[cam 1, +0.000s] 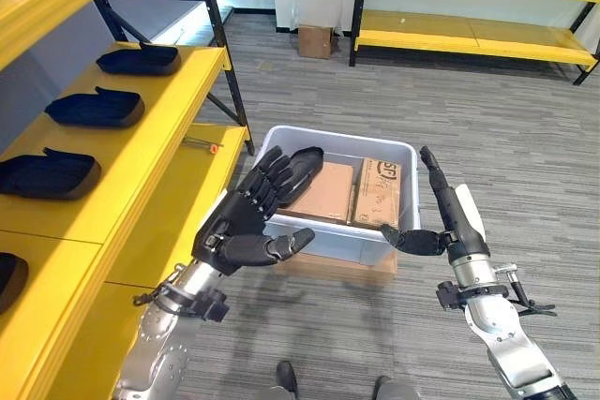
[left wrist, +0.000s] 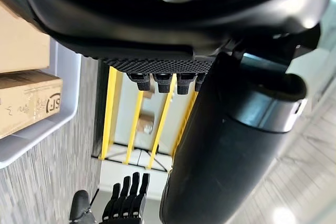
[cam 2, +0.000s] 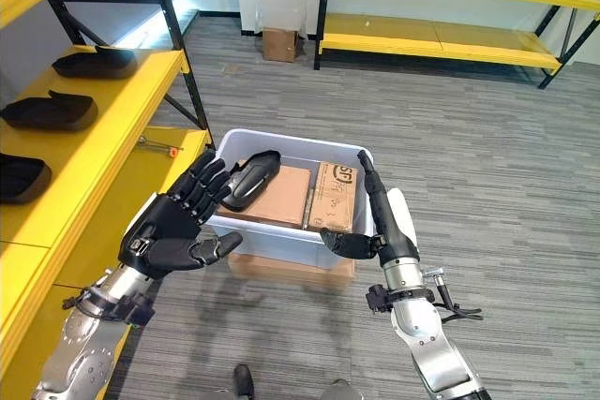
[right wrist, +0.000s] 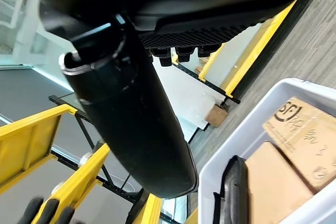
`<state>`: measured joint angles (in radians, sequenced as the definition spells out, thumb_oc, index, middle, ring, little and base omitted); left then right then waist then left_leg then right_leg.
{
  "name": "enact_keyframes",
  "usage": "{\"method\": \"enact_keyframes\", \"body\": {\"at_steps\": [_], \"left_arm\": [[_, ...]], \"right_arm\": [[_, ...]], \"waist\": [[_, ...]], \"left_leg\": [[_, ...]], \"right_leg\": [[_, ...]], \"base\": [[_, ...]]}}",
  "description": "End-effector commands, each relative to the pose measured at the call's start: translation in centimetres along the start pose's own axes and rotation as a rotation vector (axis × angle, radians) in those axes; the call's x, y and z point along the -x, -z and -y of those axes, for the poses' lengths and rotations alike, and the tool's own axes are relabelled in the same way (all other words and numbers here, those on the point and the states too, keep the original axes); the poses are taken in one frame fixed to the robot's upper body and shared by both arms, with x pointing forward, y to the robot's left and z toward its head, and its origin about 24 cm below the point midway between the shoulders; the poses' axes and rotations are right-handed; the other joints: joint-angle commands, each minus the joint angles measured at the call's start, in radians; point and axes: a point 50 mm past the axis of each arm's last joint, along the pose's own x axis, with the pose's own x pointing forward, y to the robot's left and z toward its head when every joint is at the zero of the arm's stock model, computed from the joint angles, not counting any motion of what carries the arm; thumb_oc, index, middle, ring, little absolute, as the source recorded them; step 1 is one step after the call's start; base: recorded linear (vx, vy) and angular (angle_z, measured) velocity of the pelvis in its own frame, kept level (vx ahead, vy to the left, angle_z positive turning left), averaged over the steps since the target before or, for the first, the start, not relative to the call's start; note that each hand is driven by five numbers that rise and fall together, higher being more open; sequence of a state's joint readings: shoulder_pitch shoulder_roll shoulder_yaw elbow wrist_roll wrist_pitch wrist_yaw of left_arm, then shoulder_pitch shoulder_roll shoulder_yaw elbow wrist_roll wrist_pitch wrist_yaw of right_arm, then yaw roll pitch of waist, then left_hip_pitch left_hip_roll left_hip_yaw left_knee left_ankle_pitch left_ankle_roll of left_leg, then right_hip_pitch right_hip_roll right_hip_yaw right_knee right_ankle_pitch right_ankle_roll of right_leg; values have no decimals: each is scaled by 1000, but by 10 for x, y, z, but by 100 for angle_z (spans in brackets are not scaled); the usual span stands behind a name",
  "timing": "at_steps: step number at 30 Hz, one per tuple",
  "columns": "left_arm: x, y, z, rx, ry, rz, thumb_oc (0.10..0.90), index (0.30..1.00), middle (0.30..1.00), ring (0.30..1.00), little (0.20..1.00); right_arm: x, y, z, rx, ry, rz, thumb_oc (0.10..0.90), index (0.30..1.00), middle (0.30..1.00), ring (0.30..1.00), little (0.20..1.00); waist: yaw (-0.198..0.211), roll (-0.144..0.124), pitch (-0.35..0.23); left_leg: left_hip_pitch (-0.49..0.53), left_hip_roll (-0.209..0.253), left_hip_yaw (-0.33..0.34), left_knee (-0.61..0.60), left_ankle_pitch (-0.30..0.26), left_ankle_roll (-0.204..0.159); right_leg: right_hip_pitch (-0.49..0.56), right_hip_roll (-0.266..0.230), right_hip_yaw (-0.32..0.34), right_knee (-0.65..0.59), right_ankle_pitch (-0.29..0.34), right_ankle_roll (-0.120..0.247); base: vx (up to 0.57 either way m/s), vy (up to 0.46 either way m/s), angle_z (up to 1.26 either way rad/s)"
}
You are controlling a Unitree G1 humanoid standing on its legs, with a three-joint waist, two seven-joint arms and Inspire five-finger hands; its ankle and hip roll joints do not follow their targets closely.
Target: Move parts from the plastic box to the shelf.
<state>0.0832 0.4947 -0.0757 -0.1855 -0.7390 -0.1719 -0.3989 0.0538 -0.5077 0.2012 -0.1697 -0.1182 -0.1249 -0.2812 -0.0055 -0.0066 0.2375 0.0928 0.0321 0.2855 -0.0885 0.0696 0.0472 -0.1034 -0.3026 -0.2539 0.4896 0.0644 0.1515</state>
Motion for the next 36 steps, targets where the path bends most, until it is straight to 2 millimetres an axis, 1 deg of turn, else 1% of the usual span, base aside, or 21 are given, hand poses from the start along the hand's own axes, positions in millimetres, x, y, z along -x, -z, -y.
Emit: {"method": "enact_keyframes", "body": {"at_steps": [1,2,3,4,5,6,7,8,9,12,15,17,18,20,26,31,32,33,34,35,36], "left_arm": [[-9,-35,10,-86,101,163,900,1000,1000,1000,1000],[-8,-34,11,-87,95,164,900,1000,1000,1000,1000],[-8,-35,11,-80,77,166,900,1000,1000,1000,1000],[-8,-36,10,-77,72,168,900,1000,1000,1000,1000],[-8,-37,10,-76,64,170,900,1000,1000,1000,1000],[-10,-37,12,-85,73,168,900,1000,1000,1000,1000],[-10,-36,14,-91,78,167,900,1000,1000,1000,1000],[-7,-31,15,-76,79,167,900,1000,1000,1000,1000],[-6,-28,18,-72,65,163,900,1000,1000,1000,1000],[-2,-24,18,-73,19,127,900,1000,1000,1000,1000],[1,-21,18,-30,-1,146,900,1000,1000,1000,1000],[-2,-21,21,-16,-13,186,900,1000,1000,1000,1000],[-4,-21,22,-6,-19,202,900,1000,1000,1000,1000],[-6,-22,23,-2,-10,210,900,1000,1000,1000,1000],[-11,-25,26,-6,12,219,900,1000,1000,1000,1000],[-14,-24,30,13,40,219,900,1000,1000,1000,1000],[-15,-23,30,19,45,219,900,1000,1000,1000,1000],[-17,-24,31,18,51,226,900,1000,1000,1000,1000],[-19,-25,32,20,56,232,900,1000,1000,1000,1000],[-24,-25,31,45,51,228,900,1000,1000,1000,1000],[-24,-25,31,46,50,226,900,1000,1000,1000,1000]], "right_arm": [[-24,-41,10,-15,87,265,900,1000,1000,1000,1000],[-24,-42,9,-20,78,272,900,1000,1000,1000,1000],[-24,-44,9,-25,62,279,900,1000,1000,1000,1000],[-24,-44,9,-27,58,280,900,1000,1000,1000,1000],[-24,-44,10,-27,48,275,900,1000,1000,1000,1000],[-22,-41,8,-12,47,257,900,1000,1000,1000,1000],[-22,-39,8,-7,46,251,900,1000,1000,1000,1000],[-20,-34,8,-9,37,224,900,1000,1000,1000,1000],[-22,-29,2,-31,23,201,900,1000,1000,1000,1000],[-21,-29,0,-46,-7,195,900,1000,1000,1000,1000],[-22,-36,-1,-40,-18,221,900,1000,1000,1000,1000],[-28,-38,-3,-18,-16,253,900,1000,1000,1000,1000],[-28,-38,1,1,-21,255,900,1000,1000,1000,1000],[-27,-36,4,15,-15,257,900,1000,1000,1000,1000],[-26,-37,7,47,-6,262,900,1000,1000,1000,1000],[-22,-35,9,51,-22,264,900,1000,1000,1000,1000],[-21,-35,10,50,-28,265,900,1000,1000,1000,1000],[-19,-35,11,45,-40,273,900,1000,1000,1000,1000],[-18,-35,11,48,-41,281,900,1000,1000,1000,1000],[-18,-35,10,58,-31,289,900,1000,1000,1000,1000],[-18,-35,10,57,-31,287,900,1000,1000,1000,1000]], "waist": [[-1,24,-32],[-8,19,-28],[-20,12,-21],[-22,10,-21],[-25,2,-21],[-33,-6,-12],[-36,-4,-9],[-42,-9,-16],[-32,-5,-22],[-32,1,-33],[-29,11,-26],[-26,27,-11],[-34,35,-6],[-40,43,-3],[-59,58,-5],[-77,69,-18],[-80,69,-21],[-85,65,-31],[-88,66,-35],[-89,44,-23],[-87,48,-25]], "left_leg": [[42,-3,-36,1,-100,14],[47,-3,-32,1,-103,6],[62,2,-33,1,-115,-12],[61,6,-34,1,-115,-17],[65,6,-31,1,-123,-27],[86,9,-56,1,-144,-37],[92,13,-69,1,-150,-39],[92,27,-80,1,-145,-61],[98,47,-50,1,-137,-82],[103,59,-44,1,-133,-95],[99,74,-26,1,-115,-111],[55,100,1,3,-73,-136],[27,115,10,15,-48,-148],[10,122,12,31,-25,-155],[13,122,20,40,-20,-157],[21,131,32,133,2,-166],[21,132,37,162,6,-168],[16,142,54,274,30,-179],[7,163,55,369,57,-209],[-57,177,65,505,58,-195],[-59,180,49,512,43,-210]], "right_leg": [[-33,43,-6,181,70,42],[-55,54,-6,114,71,40],[-62,74,-17,-50,60,36],[-60,81,-23,-107,58,31],[-48,86,-39,-231,65,34],[-80,68,-14,-396,145,54],[-76,75,19,-426,146,60],[24,94,31,-537,137,59],[58,96,-13,-560,123,55],[91,110,-23,-570,97,37],[81,114,-39,-566,86,18],[65,117,-50,-577,77,-1],[57,125,-44,-577,63,-13],[58,131,-42,-577,53,-21],[53,139,-35,-575,44,-32],[69,159,-41,-562,18,-61],[71,163,-43,-560,12,-68],[79,177,-59,-554,-6,-93],[95,194,-62,-558,-28,-101],[102,194,-75,-545,-28,-123],[111,201,-63,-546,-43,-117]], "base": [[170,-37,-13],[239,-162,-14],[204,-190,-5],[225,-239,3],[256,-316,4],[302,-337,10],[436,-489,27],[424,-461,41],[450,-469,66],[261,-205,39],[78,-66,8],[38,-44,-26],[47,-36,-29],[47,-21,-12],[52,-40,-6],[64,-103,-1],[50,-220,2],[111,-307,11],[92,-446,26],[124,-309,33],[56,-241,38]]}}
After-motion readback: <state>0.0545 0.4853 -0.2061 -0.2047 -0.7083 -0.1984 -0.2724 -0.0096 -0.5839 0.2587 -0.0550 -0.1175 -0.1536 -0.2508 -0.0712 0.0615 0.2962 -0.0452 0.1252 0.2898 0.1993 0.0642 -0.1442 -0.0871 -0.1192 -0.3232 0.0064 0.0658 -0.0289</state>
